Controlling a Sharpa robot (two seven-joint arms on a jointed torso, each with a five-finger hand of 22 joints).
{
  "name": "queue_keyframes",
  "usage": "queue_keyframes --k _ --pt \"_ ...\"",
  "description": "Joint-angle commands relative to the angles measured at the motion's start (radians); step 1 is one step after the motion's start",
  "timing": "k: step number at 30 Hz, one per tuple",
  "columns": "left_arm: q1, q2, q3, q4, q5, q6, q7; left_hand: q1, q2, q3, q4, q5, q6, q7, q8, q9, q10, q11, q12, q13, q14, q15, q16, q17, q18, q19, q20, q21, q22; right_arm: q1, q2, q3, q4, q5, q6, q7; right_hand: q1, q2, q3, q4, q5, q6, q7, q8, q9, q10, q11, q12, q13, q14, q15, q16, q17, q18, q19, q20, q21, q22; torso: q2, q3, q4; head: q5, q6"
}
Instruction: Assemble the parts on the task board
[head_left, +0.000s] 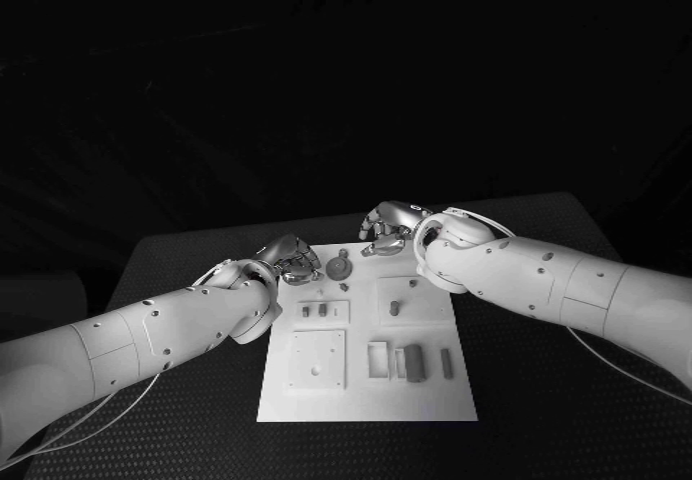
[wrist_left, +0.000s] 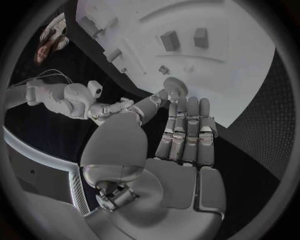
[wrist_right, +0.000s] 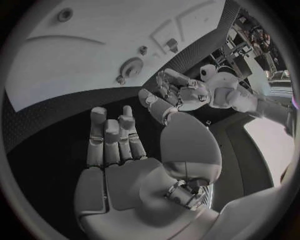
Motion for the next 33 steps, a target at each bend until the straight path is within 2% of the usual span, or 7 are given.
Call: queue_keyframes --k 1,3,5,6,13,22,33 --pt "0.002 -0.001 0.001 0.001 0.074 -0.04 0.039 -0.009 0.001 -0.005 0.001 -0.004 -0.003 0.005 -0.006 -0.001 0.008 0.0 -0.007 -0.001 0.007 0.0 -0.002 0.001 -0.001 0.007 0.003 -0.002 -0.002 -0.012 0.024 -0.015 -0.005 -0.137 0.046 -0.082 0.002 -0.011 0.0 0.009 -0.002 0.018 0.012 -0.001 0.002 -0.006 -0.003 0.002 -0.001 -0.001 -0.005 0.0 -0.001 0.011 0.003 0.006 -0.002 0.01 0.0 -0.001 0.002 0.002 0.001" --pt "0.004 -0.004 0.001 0.001 0.115 -0.047 0.042 -0.01 0.002 -0.005 0.002 -0.004 -0.003 0.005 -0.006 -0.002 0.009 0.0 -0.007 -0.001 0.007 0.0 -0.002 0.002 -0.001 0.007 0.003 -0.002 -0.002 -0.022 0.039 -0.02 -0.007 -0.144 0.053 -0.095 0.001 -0.013 0.001 0.014 -0.002 0.025 0.009 0.003 0.004 -0.004 -0.005 0.004 -0.001 0.001 -0.006 0.002 0.0 0.011 0.005 0.005 0.0 0.011 0.001 -0.0013 0.002 0.003 0.001" --pt "0.007 -0.006 0.001 0.0 0.156 -0.054 0.045 -0.014 0.004 -0.006 0.004 -0.004 -0.002 0.005 -0.005 -0.002 0.011 0.0 -0.007 -0.002 0.008 -0.001 -0.002 0.002 -0.001 0.008 0.002 -0.002 -0.003 -0.032 0.051 -0.024 -0.008 -0.161 0.061 -0.11 0.001 -0.014 0.001 0.018 -0.002 0.033 0.005 0.007 0.006 -0.002 -0.009 0.006 -0.002 0.002 -0.009 0.003 0.0 0.011 0.006 0.004 0.001 0.012 0.001 0.0 0.0001 0.006 0.0" --pt "0.008 -0.006 0.001 0.0 0.171 -0.057 0.047 -0.015 0.004 -0.006 0.005 -0.004 -0.002 0.005 -0.005 -0.003 0.011 0.0 -0.007 -0.002 0.008 -0.001 -0.002 0.002 -0.001 0.008 0.002 -0.002 -0.003 -0.036 0.055 -0.026 -0.008 -0.171 0.065 -0.119 0.0 -0.014 0.001 0.02 -0.002 0.038 0.003 0.009 0.007 0.0 -0.01 0.007 -0.002 0.004 -0.011 0.005 0.0 0.011 0.007 0.003 0.002 0.012 0.002 -0.0007 0.001 0.006 0.0" --pt "0.014 -0.016 0.0 0.008 0.211 -0.064 0.051 -0.02 0.008 -0.007 0.009 -0.003 -0.002 0.005 -0.004 -0.004 0.013 -0.001 -0.008 -0.003 0.01 -0.001 -0.002 0.003 -0.001 0.009 0.002 -0.002 -0.004 -0.059 0.076 -0.034 -0.014 -0.194 0.076 -0.155 -0.001 -0.013 0.0 0.034 -0.002 0.084 -0.015 0.031 0.016 0.015 -0.027 0.017 -0.002 0.017 -0.025 0.016 0.002 0.011 0.019 -0.004 0.011 0.015 0.002 -0.0006 0.0004 0.007 -0.002" --pt "0.015 -0.025 0.0 0.022 0.219 -0.065 0.051 -0.022 0.01 -0.007 0.01 -0.003 -0.001 0.005 -0.003 -0.004 0.014 -0.002 -0.007 -0.003 0.01 -0.002 -0.002 0.004 0.0 0.01 0.001 -0.002 -0.005 -0.071 0.095 -0.035 -0.019 -0.194 0.071 -0.156 -0.01 0.002 -0.001 0.045 -0.003 0.127 -0.032 0.048 0.023 0.028 -0.043 0.022 -0.003 0.027 -0.039 0.021 0.002 0.011 0.027 -0.012 0.018 0.015 0.001 0.0005 0.0004 0.014 -0.009" --pt "0.018 -0.033 0.0 0.038 0.219 -0.063 0.049 -0.023 0.01 -0.007 0.011 -0.003 -0.002 0.005 -0.003 -0.005 0.014 -0.002 -0.008 -0.004 0.01 -0.002 -0.002 0.004 -0.001 0.01 0.001 -0.002 -0.006 -0.085 0.119 -0.036 -0.043 -0.192 0.071 -0.158 -0.03 0.003 -0.006 0.062 -0.003 0.132 -0.034 0.045 0.022 0.03 -0.046 0.021 -0.005 0.029 -0.044 0.022 0.002 0.011 0.029 -0.014 0.019 0.015 0.002 0.0005 0.0014 0.017 -0.014"
